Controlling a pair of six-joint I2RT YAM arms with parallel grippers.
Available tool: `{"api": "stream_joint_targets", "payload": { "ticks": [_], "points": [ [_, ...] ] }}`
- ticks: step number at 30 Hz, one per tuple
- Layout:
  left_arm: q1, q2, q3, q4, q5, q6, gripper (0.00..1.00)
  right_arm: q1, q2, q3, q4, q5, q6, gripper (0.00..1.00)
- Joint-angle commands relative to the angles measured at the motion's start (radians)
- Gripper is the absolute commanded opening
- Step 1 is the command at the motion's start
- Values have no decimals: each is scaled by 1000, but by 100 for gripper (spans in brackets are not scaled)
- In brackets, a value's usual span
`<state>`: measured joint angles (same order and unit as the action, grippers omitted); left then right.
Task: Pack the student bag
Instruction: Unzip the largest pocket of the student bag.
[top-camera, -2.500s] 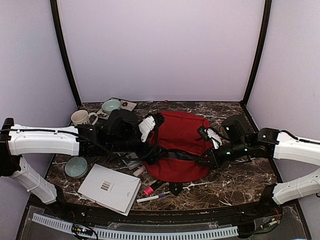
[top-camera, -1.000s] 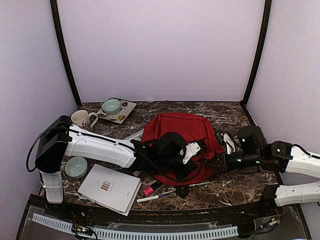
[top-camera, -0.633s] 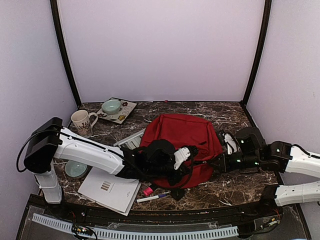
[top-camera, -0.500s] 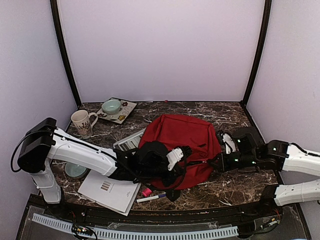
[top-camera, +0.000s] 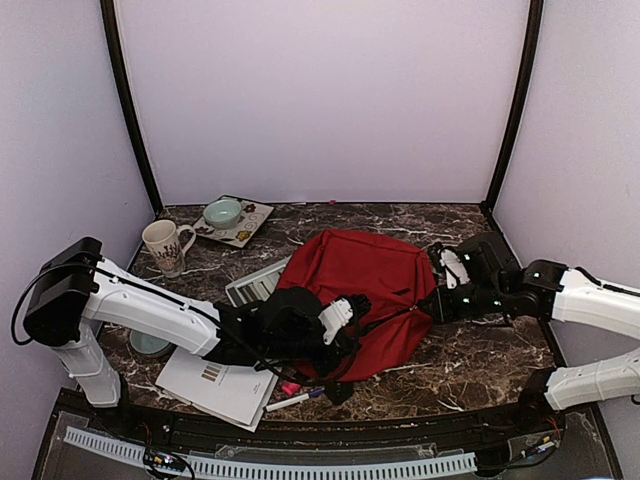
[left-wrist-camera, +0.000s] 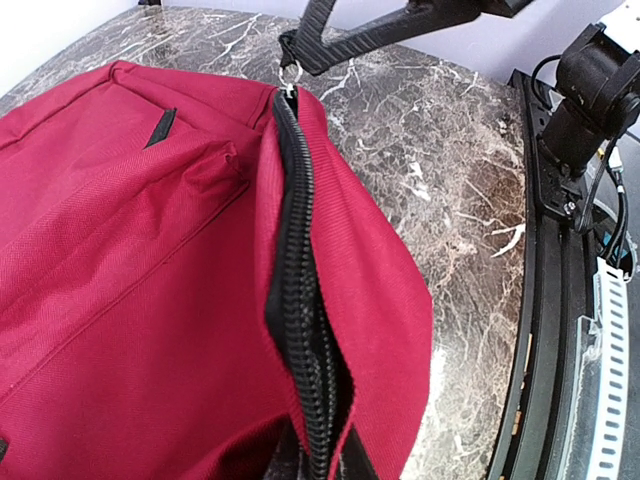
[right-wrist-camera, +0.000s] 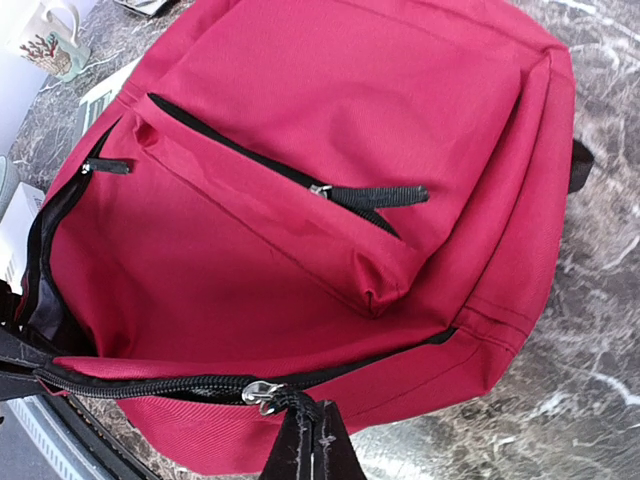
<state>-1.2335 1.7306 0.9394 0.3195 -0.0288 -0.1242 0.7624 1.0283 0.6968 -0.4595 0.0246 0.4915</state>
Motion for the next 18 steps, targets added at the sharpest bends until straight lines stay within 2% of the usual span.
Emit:
{"api": "stream_joint_targets", "payload": {
  "ticks": [1,9,13,18],
  "points": [
    [-4,-45,-14,-36,27,3,0,-30,4,68,0,64,-60,0],
    [-4,-6,55,-64,74,33,0,-91,35,138,-47,93,-99,0],
    [-4,3,106,-93,55,65,0,-92,48,144,-51,84,-92,0],
    [-4,-3,152,-116,46,76,0,-101,31,133,-76,146,-90,0]
  ]
}}
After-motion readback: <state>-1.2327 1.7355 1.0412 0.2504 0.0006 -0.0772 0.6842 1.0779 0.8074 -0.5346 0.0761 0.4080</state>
